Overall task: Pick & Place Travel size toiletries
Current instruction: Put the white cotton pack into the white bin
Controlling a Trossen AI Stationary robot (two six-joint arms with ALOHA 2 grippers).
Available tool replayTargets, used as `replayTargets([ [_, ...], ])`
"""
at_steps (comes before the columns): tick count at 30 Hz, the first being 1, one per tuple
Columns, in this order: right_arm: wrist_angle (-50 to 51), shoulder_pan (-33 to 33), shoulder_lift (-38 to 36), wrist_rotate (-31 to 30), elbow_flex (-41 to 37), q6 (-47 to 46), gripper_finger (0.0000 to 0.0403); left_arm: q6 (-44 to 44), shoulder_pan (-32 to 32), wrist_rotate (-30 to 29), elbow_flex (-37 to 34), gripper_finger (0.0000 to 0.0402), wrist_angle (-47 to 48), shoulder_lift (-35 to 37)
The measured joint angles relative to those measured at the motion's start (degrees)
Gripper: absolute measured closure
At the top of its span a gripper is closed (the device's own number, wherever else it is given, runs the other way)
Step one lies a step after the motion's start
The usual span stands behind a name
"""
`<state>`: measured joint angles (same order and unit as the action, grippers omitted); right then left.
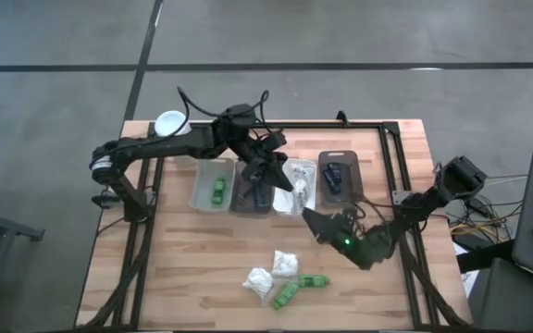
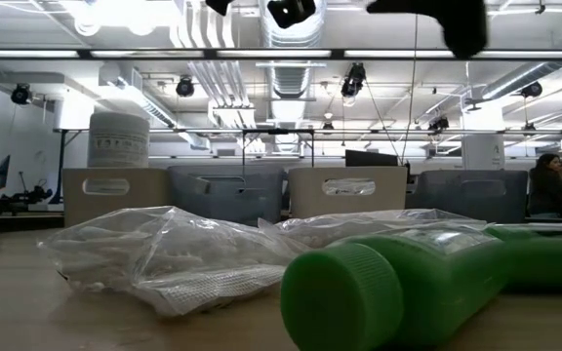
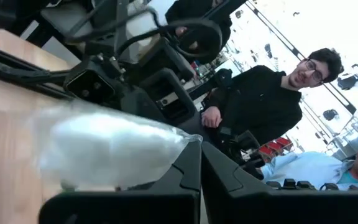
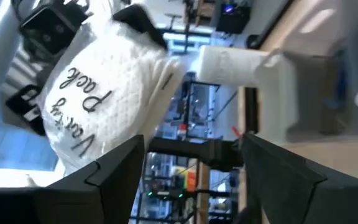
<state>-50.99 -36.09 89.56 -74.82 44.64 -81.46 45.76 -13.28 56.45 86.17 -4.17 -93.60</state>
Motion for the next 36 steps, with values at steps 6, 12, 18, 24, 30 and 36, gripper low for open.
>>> replayTargets([
  [6, -9.5, 4.0, 0.0, 2.9, 0.0, 9.8, 0.0155, 0.9, -0.1, 0.2, 0.1, 0.0401, -2.4, 0.0],
  [12, -14.0, 4.0, 0.0, 5.4, 0.0, 14.7, 0.0166, 0.8, -0.4, 0.2, 0.5, 0.0401, -2.6, 0.1],
  [18, -11.1, 1.5, 0.2, 1.0, -0.1, 11.8, 0.0172, 1.1, -2.8, 0.2, 0.5, 0.0401, -2.8, 0.2],
  [24, -10.9, -0.3, 0.2, -3.1, -0.1, 10.1, 0.016, 1.2, -3.6, 0.0, 1.0, 0.0401, -3.2, 0.3],
  [30, -11.2, 2.2, 0.1, 1.5, 1.4, 17.8, 0.015, 1.4, -3.7, -1.3, 1.0, 0.0401, -4.0, 0.3],
  [36, -10.8, 0.6, 0.0, -0.3, 6.0, 59.4, 0.015, 3.2, -4.8, -3.1, 1.0, 0.0401, -5.2, 0.3],
])
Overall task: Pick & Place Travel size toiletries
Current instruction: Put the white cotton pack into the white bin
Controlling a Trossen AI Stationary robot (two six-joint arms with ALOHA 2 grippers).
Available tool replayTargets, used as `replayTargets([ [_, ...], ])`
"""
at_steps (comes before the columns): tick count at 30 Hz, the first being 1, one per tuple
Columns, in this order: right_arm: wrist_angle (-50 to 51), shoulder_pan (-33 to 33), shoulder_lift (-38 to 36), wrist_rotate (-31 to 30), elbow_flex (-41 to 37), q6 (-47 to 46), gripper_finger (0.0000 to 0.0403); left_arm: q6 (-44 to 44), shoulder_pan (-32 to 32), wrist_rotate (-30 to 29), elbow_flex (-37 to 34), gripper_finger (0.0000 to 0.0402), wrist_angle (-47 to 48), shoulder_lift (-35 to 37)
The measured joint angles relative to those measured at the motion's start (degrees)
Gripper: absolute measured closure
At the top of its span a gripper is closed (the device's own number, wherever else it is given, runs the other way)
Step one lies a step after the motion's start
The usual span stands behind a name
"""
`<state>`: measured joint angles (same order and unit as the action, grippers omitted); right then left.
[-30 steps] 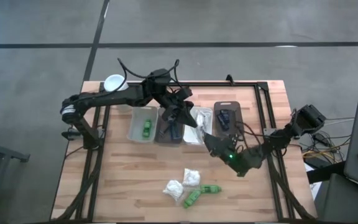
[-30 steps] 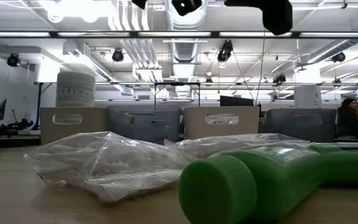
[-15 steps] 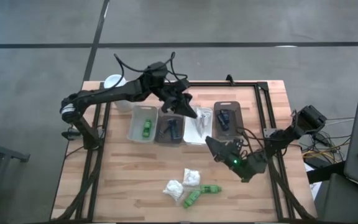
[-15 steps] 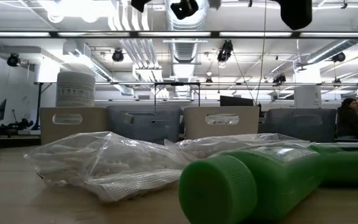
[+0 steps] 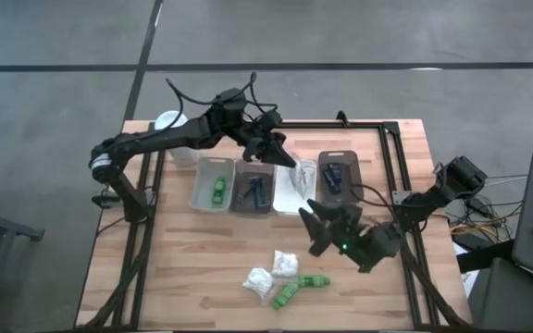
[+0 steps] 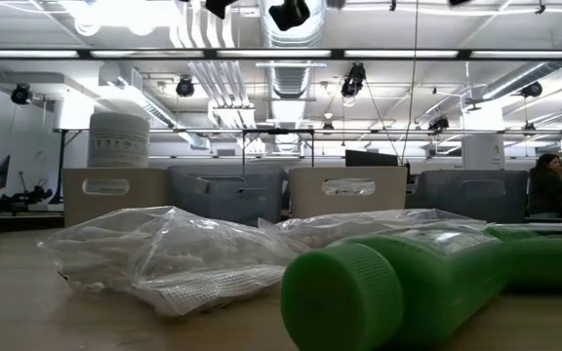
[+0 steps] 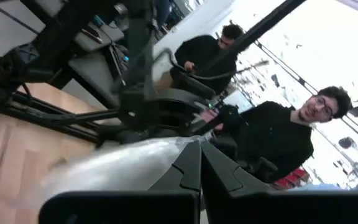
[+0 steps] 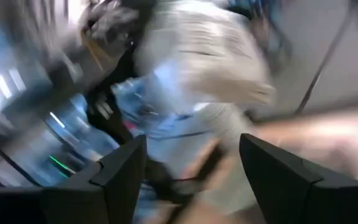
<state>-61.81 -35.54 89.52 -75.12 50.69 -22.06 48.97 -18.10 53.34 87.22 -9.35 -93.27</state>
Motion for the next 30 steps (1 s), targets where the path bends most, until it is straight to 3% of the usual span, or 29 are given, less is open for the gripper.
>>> replayTargets([
  [5, 4.7, -1.7, 0.3, -6.7, 5.7, 33.4, 0.0163, 1.4, -1.8, -1.0, 0.3, 0.0401, -0.3, 0.0],
  [10, 12.6, -0.9, 0.3, -11.5, 12.6, 47.6, 0.0171, 2.2, -2.5, -1.3, 0.3, 0.0401, -0.4, 0.0],
  [12, 16.7, 0.1, 0.3, -13.8, 14.8, 48.5, 0.0172, 2.2, -2.4, -1.3, 0.3, 0.0401, -0.7, 0.0],
  [19, 31.6, 2.7, 0.3, -13.1, 19.2, 43.1, 0.0151, 3.6, -2.3, -1.2, 0.3, 0.0401, -3.3, 0.0],
  [30, 33.0, 5.6, 0.3, -12.9, 19.4, 43.4, 0.0123, 5.0, -0.7, -1.2, 0.3, 0.0401, -3.9, 0.0],
])
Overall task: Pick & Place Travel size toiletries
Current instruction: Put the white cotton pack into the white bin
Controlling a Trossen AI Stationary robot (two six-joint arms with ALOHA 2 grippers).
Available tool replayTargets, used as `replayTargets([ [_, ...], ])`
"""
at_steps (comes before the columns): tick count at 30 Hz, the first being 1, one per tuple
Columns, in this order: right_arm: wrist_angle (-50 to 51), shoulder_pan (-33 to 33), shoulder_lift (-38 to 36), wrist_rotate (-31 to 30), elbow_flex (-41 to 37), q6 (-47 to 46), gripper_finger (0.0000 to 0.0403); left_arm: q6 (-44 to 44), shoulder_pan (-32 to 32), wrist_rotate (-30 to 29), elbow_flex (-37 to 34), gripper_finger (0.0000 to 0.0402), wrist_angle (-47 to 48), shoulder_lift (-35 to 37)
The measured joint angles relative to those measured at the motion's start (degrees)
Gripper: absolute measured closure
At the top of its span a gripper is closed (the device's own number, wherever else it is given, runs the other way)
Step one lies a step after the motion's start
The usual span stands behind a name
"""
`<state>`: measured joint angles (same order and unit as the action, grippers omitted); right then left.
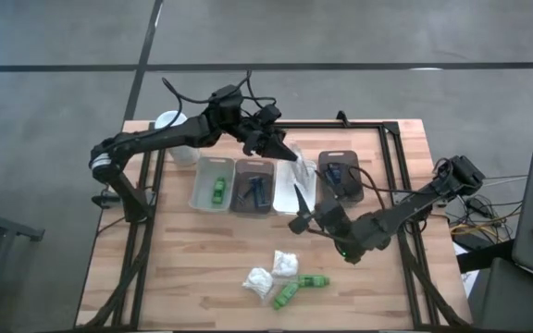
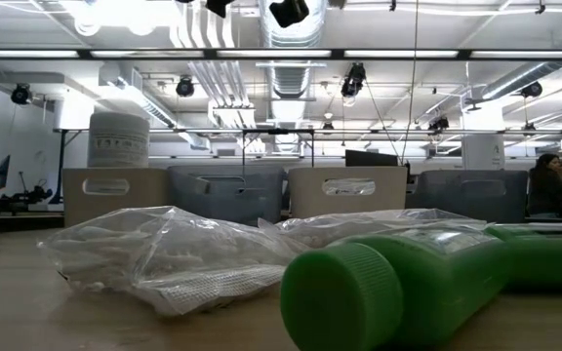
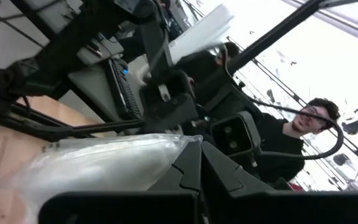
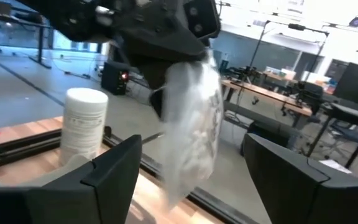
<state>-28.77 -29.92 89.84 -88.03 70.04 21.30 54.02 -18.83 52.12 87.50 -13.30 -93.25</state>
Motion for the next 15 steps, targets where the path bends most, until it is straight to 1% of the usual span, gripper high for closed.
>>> replayTargets([
  [3, 0.0, 1.4, 0.0, 0.0, 0.0, 0.6, 0.0123, 0.0, 0.9, 0.0, 0.0, 0.0401, 0.0, 0.0],
  [6, 0.0, 2.5, 0.0, 0.8, 0.0, 1.1, 0.0134, 0.0, 1.5, 0.0, 0.0, 0.0401, 0.0, 0.0],
  [11, 0.0, 3.3, 0.0, 1.5, 0.0, 0.0, 0.0171, -0.1, 1.7, 0.0, 0.0, 0.04, 0.0, 0.0],
  [15, 0.0, 3.2, 0.0, 1.5, 0.0, -2.2, 0.0211, -0.1, 1.8, 0.0, 0.0, 0.04, 0.0, 0.0],
])
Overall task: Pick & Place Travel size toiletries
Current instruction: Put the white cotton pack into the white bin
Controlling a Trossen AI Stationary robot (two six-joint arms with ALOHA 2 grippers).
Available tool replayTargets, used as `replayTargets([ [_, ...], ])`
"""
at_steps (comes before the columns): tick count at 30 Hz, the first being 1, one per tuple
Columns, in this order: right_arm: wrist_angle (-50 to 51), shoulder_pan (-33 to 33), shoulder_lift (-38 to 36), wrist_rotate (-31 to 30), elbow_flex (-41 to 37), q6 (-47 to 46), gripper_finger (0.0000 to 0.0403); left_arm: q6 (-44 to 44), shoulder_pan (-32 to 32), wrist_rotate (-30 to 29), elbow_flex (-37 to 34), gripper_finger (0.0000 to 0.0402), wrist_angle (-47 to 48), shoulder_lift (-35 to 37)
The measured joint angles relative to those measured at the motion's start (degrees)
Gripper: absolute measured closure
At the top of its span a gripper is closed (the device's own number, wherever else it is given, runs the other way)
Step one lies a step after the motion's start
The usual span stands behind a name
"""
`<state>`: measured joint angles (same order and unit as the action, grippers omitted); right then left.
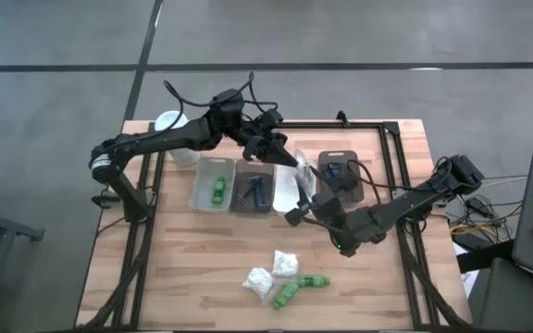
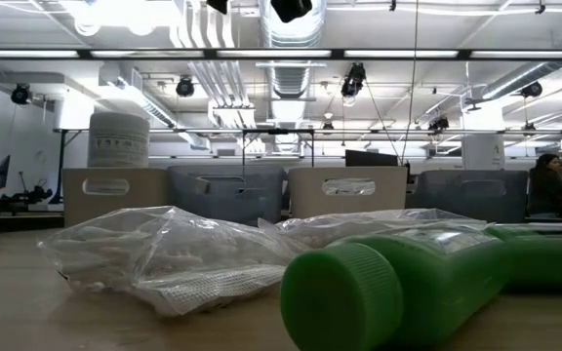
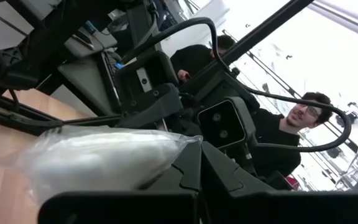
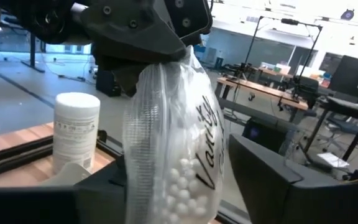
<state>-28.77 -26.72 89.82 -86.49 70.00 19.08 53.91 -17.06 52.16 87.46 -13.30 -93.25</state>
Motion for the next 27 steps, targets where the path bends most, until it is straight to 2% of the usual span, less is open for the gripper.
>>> replayTargets([
  [9, 0.0, 0.0, 0.0, 0.0, 0.0, -5.5, 0.0323, -0.3, 0.1, -1.6, 0.0, 0.0398, 0.2, 0.0],
  [14, 0.0, 0.0, 0.0, -0.3, 0.0, -5.7, 0.0377, 1.3, 0.2, -3.9, -0.1, 0.0359, 0.2, 0.2],
  [17, 0.0, 0.0, 0.0, -1.0, 0.0, -5.6, 0.0384, 3.4, 0.4, -4.1, -0.1, 0.0314, 0.7, 0.3],
  [20, 1.1, 0.0, 0.0, -2.6, -0.1, -5.6, 0.037, 3.1, 0.4, -4.1, -0.1, 0.0263, 3.0, 0.4],
  [23, 3.5, -0.4, 0.0, -3.5, -0.1, -6.7, 0.0355, -0.8, 0.3, -2.7, -0.6, 0.0211, 4.0, 0.9],
  [27, 4.6, -0.9, 0.0, -3.5, -1.1, -11.6, 0.0358, -8.1, -1.3, -1.5, -0.6, 0.0158, 10.1, 3.1],
])
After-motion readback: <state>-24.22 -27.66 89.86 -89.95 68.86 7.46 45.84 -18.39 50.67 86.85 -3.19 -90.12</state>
